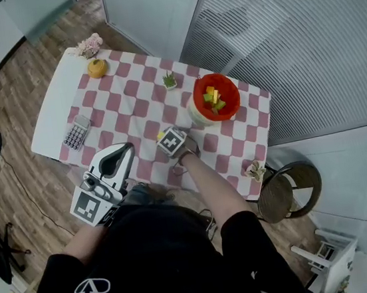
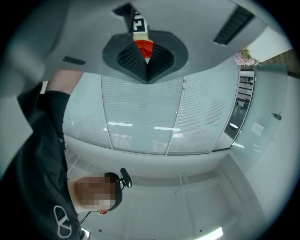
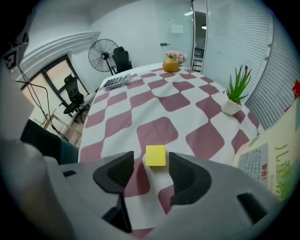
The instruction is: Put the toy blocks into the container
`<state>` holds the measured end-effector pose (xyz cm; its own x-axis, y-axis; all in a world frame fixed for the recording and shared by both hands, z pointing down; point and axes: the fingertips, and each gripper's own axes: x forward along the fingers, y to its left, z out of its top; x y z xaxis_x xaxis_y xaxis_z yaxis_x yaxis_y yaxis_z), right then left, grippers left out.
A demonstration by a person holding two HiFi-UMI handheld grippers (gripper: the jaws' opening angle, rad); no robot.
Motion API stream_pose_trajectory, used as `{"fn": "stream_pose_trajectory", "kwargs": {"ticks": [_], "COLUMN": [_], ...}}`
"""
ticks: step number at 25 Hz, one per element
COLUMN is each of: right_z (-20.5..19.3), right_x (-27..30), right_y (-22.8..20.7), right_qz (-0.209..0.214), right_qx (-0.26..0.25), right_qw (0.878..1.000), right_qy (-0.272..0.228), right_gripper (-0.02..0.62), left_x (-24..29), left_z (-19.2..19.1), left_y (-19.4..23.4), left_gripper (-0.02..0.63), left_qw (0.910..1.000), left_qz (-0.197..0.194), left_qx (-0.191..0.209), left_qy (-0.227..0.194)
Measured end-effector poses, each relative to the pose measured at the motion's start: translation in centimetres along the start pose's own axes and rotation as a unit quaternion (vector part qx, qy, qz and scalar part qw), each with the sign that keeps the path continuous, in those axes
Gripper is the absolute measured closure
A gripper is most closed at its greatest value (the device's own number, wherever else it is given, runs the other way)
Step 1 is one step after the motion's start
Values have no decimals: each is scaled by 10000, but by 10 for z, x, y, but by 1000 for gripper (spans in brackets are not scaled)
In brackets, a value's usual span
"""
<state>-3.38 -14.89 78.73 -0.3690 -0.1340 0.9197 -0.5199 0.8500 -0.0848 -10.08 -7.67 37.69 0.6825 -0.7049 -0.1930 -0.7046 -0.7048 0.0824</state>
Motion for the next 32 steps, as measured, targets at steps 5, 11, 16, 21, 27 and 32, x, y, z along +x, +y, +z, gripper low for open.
{"fn": "stream_pose_trajectory", "kwargs": {"ticks": [5, 11, 16, 21, 27, 32], "right_z": [-7, -7, 10, 40, 69, 71], "right_x": [10, 7, -29, -104, -216, -312], "right_y": [-2, -2, -1, -11, -19, -8], "right_qz": [-3, 99, 84, -235, -781, -1324], "right_qx": [-156, -251, -137, 60, 223, 330], "right_qw": [9993, 9989, 9995, 9902, 9540, 8979], "right_qy": [349, 390, -258, -1373, -2887, -4186], "right_gripper": [451, 454, 453, 453, 453, 453], "left_x": [3, 3, 6, 13, 26, 50], "left_z": [7, -1, -3, 0, -7, 12], "left_y": [4, 4, 3, 2, -4, -15], "left_gripper": [600, 600, 600, 600, 600, 600], "left_qw": [9998, 9999, 9999, 10000, 9995, 9983], "left_qz": [170, 113, 40, -63, -306, -495], "left_qx": [-91, 42, -41, -46, -72, -149], "left_qy": [13, 85, 134, -3, 44, -251]}}
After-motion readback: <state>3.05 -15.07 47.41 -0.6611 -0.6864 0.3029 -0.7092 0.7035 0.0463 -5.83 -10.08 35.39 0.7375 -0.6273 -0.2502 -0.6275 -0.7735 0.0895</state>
